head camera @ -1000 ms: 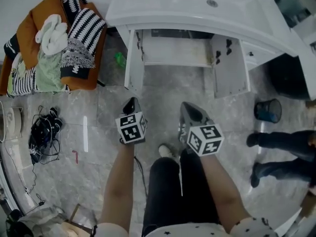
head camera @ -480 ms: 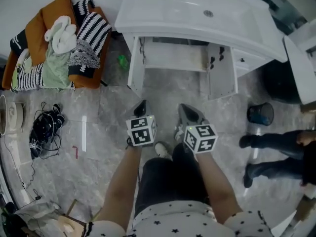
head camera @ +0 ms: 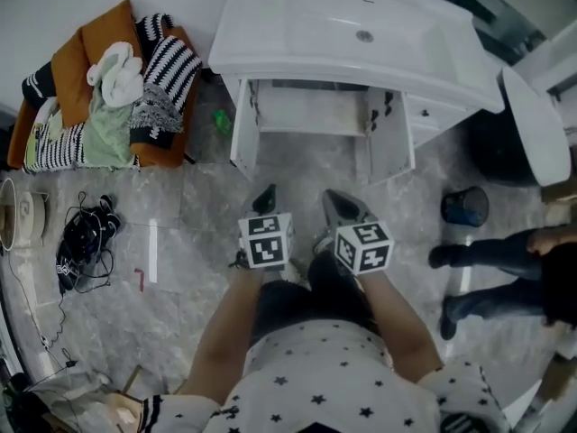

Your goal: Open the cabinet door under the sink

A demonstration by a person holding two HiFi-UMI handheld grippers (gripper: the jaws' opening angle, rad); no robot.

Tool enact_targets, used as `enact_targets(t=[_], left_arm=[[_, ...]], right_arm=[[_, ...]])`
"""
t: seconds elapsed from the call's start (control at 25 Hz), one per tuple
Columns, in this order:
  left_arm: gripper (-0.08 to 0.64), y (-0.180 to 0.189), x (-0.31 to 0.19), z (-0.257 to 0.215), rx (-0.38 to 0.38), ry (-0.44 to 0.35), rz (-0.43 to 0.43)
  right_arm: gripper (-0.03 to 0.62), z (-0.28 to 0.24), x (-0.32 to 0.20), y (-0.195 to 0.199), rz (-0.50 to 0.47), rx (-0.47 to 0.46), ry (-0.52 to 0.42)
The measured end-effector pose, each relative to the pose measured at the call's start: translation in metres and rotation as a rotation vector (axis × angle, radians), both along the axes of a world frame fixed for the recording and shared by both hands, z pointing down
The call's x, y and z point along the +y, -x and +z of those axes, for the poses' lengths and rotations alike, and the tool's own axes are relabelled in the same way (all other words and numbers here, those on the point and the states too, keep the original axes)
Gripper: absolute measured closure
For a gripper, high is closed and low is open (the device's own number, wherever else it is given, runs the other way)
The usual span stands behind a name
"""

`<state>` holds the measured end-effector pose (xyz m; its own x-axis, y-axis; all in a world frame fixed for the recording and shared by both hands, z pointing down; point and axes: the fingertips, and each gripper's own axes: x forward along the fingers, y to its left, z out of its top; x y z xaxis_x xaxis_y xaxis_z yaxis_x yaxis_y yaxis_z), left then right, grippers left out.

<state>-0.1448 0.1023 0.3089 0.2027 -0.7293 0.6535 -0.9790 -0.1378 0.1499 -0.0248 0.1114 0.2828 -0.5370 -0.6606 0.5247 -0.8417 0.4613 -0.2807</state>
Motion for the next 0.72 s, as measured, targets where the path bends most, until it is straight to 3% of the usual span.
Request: enact_targets(t=[0.44, 0.72], left_arm=[[0.555, -0.020, 0.018, -0.029, 0.021, 0.030, 0.044], [0.555, -0.037, 0.027, -0.047, 0.052, 0.000, 0.075]], right_arm=[[0.584, -0.035, 0.013, -0.016, 0.000, -0.025, -0.006], [0.584, -0.059, 0.021, -0.027, 0.030, -0.062, -0.038]])
